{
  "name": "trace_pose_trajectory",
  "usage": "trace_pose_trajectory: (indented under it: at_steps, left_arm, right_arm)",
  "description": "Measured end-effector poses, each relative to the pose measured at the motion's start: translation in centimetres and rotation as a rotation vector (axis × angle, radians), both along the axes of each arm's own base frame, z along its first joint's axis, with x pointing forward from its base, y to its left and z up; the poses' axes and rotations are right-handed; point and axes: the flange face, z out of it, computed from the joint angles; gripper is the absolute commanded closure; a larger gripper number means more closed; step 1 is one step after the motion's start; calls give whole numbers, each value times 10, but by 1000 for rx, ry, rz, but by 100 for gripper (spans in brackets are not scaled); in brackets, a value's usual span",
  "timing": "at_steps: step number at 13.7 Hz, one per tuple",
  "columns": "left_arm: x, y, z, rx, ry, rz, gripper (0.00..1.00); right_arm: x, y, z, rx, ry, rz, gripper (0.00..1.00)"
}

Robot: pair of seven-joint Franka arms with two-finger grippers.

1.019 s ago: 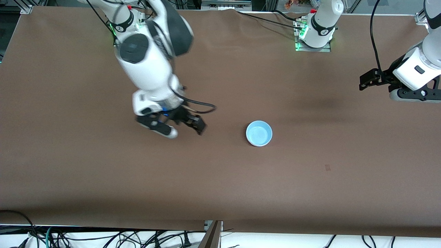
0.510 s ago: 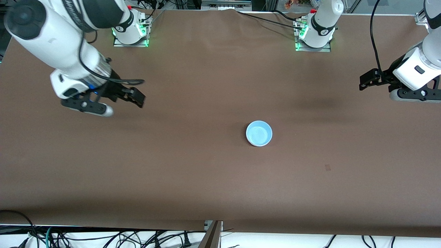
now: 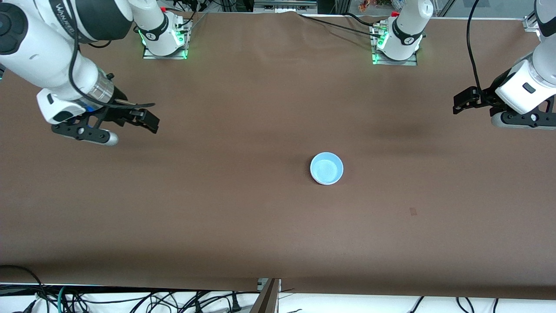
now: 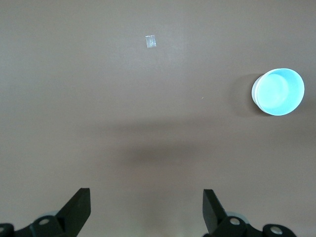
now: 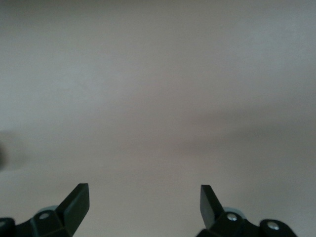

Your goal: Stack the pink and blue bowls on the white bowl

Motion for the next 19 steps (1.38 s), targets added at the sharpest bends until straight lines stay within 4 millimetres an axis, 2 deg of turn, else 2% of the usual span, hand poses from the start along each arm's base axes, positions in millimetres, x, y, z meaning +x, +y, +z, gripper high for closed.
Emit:
trace_pose_trajectory:
  at_steps: [2, 4, 8, 10, 12, 15, 19]
  left_arm:
    - [0, 0, 0, 0, 0, 0, 0]
    - [0, 0, 0, 0, 0, 0, 0]
    - [0, 0, 0, 0, -1, 0, 0]
    - [0, 0, 0, 0, -1, 0, 0]
    - [0, 0, 0, 0, -1, 0, 0]
    - [0, 0, 0, 0, -1, 0, 0]
    - [0, 0, 0, 0, -1, 0, 0]
  right_arm:
    - [0, -22, 6, 5, 1, 27, 1]
    - [-2, -35, 5, 18, 21, 58, 1]
    - [-9, -29, 1, 25, 37, 116, 1]
    - [-17, -34, 3, 23, 38, 140, 1]
    - [-20, -51, 11, 19, 23, 150, 1]
    - [-25, -90, 29, 23, 7, 207, 1]
    - [-28, -110, 36, 26, -3, 279, 1]
